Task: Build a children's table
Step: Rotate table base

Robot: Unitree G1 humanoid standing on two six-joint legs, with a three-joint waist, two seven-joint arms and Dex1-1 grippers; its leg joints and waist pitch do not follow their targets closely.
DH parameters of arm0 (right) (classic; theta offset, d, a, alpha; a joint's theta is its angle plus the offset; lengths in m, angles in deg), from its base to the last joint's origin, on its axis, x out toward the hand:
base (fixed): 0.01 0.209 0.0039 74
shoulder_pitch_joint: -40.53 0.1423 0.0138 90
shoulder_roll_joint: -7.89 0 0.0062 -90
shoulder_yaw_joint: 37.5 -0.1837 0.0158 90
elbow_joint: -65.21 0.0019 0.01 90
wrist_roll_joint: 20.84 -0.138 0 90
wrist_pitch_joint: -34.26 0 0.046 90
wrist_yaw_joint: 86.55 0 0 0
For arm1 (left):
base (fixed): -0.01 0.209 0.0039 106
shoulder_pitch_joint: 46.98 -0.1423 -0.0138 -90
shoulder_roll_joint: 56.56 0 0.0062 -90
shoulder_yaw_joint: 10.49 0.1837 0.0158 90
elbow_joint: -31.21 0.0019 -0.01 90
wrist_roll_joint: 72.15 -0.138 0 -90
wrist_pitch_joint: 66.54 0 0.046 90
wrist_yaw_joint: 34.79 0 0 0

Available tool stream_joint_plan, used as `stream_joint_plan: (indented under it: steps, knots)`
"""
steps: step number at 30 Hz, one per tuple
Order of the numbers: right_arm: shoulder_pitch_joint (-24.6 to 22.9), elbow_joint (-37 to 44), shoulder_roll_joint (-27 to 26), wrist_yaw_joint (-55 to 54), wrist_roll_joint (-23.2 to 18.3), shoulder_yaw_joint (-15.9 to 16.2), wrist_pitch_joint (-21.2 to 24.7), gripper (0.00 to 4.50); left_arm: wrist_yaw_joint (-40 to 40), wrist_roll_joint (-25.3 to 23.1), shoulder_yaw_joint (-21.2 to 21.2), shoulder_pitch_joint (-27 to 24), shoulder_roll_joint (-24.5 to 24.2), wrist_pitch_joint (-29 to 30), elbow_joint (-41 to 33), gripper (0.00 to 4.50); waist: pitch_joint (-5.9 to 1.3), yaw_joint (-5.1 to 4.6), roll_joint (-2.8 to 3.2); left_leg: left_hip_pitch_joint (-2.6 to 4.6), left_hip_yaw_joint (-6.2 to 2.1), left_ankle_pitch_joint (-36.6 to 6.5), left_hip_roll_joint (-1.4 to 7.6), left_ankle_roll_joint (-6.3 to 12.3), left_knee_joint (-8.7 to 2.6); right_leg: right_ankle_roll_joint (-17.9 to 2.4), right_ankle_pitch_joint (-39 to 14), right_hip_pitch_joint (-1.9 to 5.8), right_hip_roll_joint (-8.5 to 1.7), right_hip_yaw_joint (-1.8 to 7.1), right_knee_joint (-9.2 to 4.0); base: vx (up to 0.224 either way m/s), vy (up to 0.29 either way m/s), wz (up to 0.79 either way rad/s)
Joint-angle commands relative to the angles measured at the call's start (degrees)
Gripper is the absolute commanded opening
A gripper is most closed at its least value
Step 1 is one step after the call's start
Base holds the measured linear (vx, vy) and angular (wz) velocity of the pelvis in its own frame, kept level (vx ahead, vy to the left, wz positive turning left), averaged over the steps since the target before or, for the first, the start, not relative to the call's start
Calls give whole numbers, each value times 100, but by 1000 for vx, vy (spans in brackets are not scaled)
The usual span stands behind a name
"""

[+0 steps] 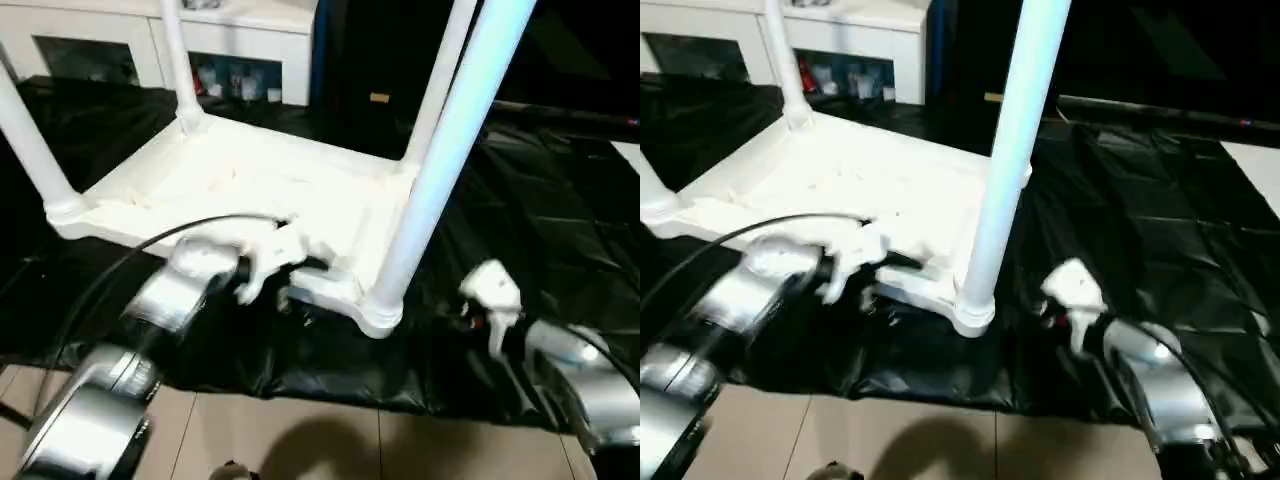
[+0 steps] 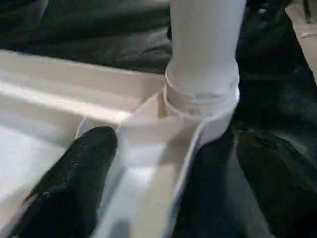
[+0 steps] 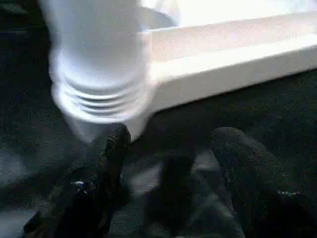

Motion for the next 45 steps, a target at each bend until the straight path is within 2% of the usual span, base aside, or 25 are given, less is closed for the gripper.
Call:
stream_joint_plan:
  steps: [1,2,4,5,8,9,12,13,14,15,16,17,18,24,27,29,31,32,34,35,37,38,42,44,45]
  knots:
    - [-37,81,141,141,23,68,-1,311,24,-166,108,215,123,-190,404,410,-379,36,38,83,-58,-1778,123,-22,-436,-1020,-1679,265,-309,227,-470,0,0,0]
    - [-44,90,153,155,23,72,-2,311,51,-197,113,259,150,-241,496,410,-381,30,20,71,-56,-1754,121,-9,-434,-1043,-1643,272,-309,225,-476,0,0,0]
    - [-77,155,196,188,3,69,9,311,40,-295,120,407,235,-378,836,374,-395,23,57,68,-52,-1653,114,37,-421,-1117,-1425,277,-292,222,-464,0,0,0]
    - [-81,163,199,192,2,68,13,311,36,-306,118,426,244,-405,887,371,-398,26,42,79,-44,-1653,108,50,-411,-1119,-1392,273,-282,221,-470,0,0,0]
    - [-154,288,262,230,4,59,56,311,-82,-446,165,640,324,-647,1463,339,-410,24,81,74,-52,-1603,111,74,-411,-1230,-1112,295,-278,218,-440,0,0,0]
    - [-170,312,277,237,4,61,63,311,-74,-479,177,679,336,-719,1571,329,-410,32,125,77,-59,-1623,105,81,-410,-1241,-1107,295,-276,216,-443,0,0,0]
    - [-241,377,324,272,-15,70,69,311,-87,-589,223,798,363,-823,1910,320,-413,32,113,77,-53,-1633,112,126,-402,-1350,-959,314,-283,217,-432,0,0,0]
    - [-256,387,330,280,-18,74,66,311,-95,-613,239,810,361,-829,1953,285,-412,33,111,76,-54,-1636,115,130,-402,-1364,-969,318,-289,218,-427,0,0,0]
    - [-272,400,335,292,-14,82,60,311,-74,-631,230,827,366,-849,2007,285,-410,40,158,87,-59,-1649,123,127,-406,-1394,-1013,311,-298,217,-427,0,0,0]
    - [-293,414,355,297,-6,101,49,311,-40,-665,175,881,401,-915,2159,283,-406,30,129,85,-48,-1685,115,135,-399,-1396,-1062,311,-287,216,-447,0,0,0]
    - [-299,418,360,296,-3,106,47,311,-36,-669,162,891,409,-925,2191,279,-407,37,166,90,-54,-1698,113,129,-399,-1403,-1079,313,-290,216,-443,0,0,0]
    - [-316,432,373,292,5,115,46,311,-14,-690,137,917,429,-950,2271,279,-403,34,157,94,-51,-1732,115,134,-400,-1401,-1125,311,-291,216,-457,0,0,0]
    - [-328,448,378,287,4,117,52,311,-1,-710,128,942,442,-985,2342,249,-397,33,155,86,-51,-1739,108,146,-400,-1383,-1205,316,-289,212,-463,0,0,0]
    - [-378,527,411,307,17,106,105,311,41,-822,100,1080,504,-1105,2682,204,-397,37,183,74,-55,-1668,108,185,-399,-1278,-1424,318,-291,212,-487,0,0,0]
    - [-388,529,422,300,21,114,109,311,43,-856,81,1117,520,-1133,2760,196,-401,32,194,79,-57,-1709,109,184,-401,-1302,-1436,309,-293,208,-490,0,0,0]
    - [-384,524,418,288,32,133,107,311,65,-921,100,1141,515,-1146,2824,158,-401,32,189,81,-57,-1721,117,187,-405,-1341,-1350,304,-288,209,-481,0,0,0]
    - [-375,520,416,280,32,153,111,311,74,-965,80,1162,523,-1159,2890,155,-402,32,191,78,-57,-1707,116,193,-404,-1354,-1302,308,-290,210,-479,0,0,0]
    - [-362,514,414,284,29,165,117,311,30,-921,20,1165,541,-1138,2911,156,-400,34,166,75,-55,-1693,115,207,-404,-1351,-1310,310,-292,208,-476,0,0,0]
    - [-349,509,413,289,25,176,123,311,-26,-856,-59,1167,564,-1092,2927,124,-395,38,173,76,-49,-1675,111,223,-399,-1362,-1345,306,-300,209,-485,0,0,0]
    - [-321,486,411,299,30,193,119,311,-102,-820,-93,1165,578,-963,2933,111,-393,36,128,74,-45,-1671,114,232,-401,-1352,-1375,307,-301,207,-489,0,0,0]
    - [-238,413,401,328,44,232,97,311,-194,-883,-45,1116,565,-743,2946,106,-391,55,132,76,-51,-1643,117,242,-404,-1319,-1529,301,-318,208,-487,0,0,0]
    - [-238,413,401,328,44,232,97,311,-194,-883,-45,1116,565,-743,2946,81,-389,49,126,67,-52,-1630,118,245,-406,-1309,-1541,303,-316,208,-487,0,0,0]
    - [-147,328,392,367,39,267,80,311,-75,-1083,59,1070,528,-525,2958,67,-381,35,94,58,-52,-1565,120,285,-406,-1282,-1595,295,-321,207,-486,0,0,0]
    - [-75,258,372,404,16,284,88,311,12,-1187,87,1022,484,-294,2938,55,-377,25,44,49,-49,-1553,117,303,-404,-1238,-1689,299,-327,206,-490,0,0,0]
    - [-75,258,372,404,16,284,88,311,12,-1187,87,1022,484,-294,2938,51,-373,28,64,52,-52,-1548,119,303,-407,-1229,-1741,294,-331,205,-493,0,0,0]
